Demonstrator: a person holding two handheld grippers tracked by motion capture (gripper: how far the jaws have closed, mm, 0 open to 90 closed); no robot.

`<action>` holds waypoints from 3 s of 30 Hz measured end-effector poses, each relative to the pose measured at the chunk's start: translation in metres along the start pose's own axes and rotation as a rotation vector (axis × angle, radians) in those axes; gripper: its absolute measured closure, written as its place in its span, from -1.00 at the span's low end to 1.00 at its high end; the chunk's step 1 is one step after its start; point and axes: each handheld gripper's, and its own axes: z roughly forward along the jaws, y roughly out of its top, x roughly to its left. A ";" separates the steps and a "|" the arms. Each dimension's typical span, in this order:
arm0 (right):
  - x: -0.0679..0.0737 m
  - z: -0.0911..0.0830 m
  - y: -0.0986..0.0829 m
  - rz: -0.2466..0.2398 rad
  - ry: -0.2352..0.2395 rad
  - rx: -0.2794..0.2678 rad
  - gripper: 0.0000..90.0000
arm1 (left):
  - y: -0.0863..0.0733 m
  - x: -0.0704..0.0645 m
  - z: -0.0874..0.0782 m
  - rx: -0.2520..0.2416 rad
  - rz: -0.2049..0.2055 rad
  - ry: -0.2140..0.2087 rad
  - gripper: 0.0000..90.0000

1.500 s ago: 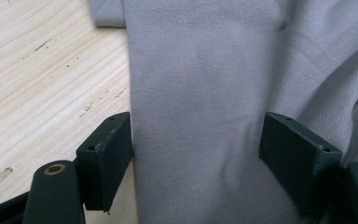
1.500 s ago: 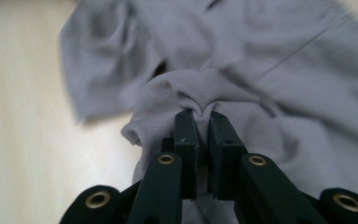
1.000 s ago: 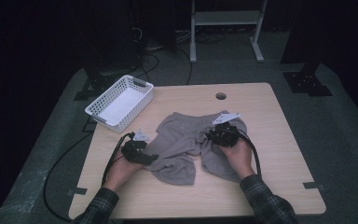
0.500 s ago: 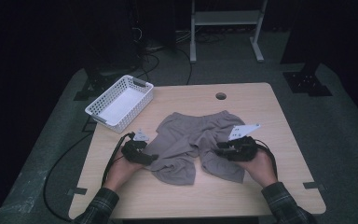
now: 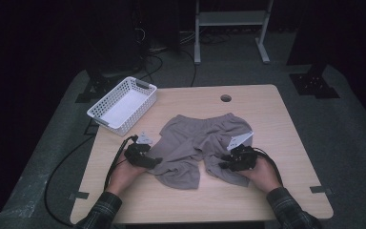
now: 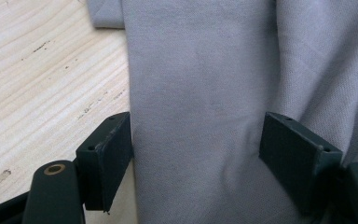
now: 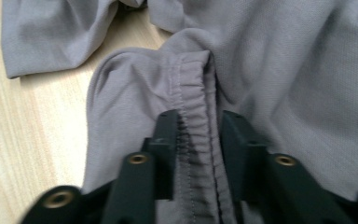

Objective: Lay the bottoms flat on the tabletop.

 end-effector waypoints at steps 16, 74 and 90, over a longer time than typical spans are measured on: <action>0.035 -0.040 -0.001 -0.100 0.051 -0.083 0.76 | 0.000 0.000 0.000 0.000 0.001 -0.001 -0.45; 0.089 -0.043 -0.041 -0.163 0.333 -0.001 0.77 | 0.001 -0.001 0.000 0.004 0.002 0.007 -0.44; 0.090 -0.042 -0.051 -0.236 0.098 0.117 0.99 | 0.000 0.000 0.000 0.005 -0.001 0.002 -0.44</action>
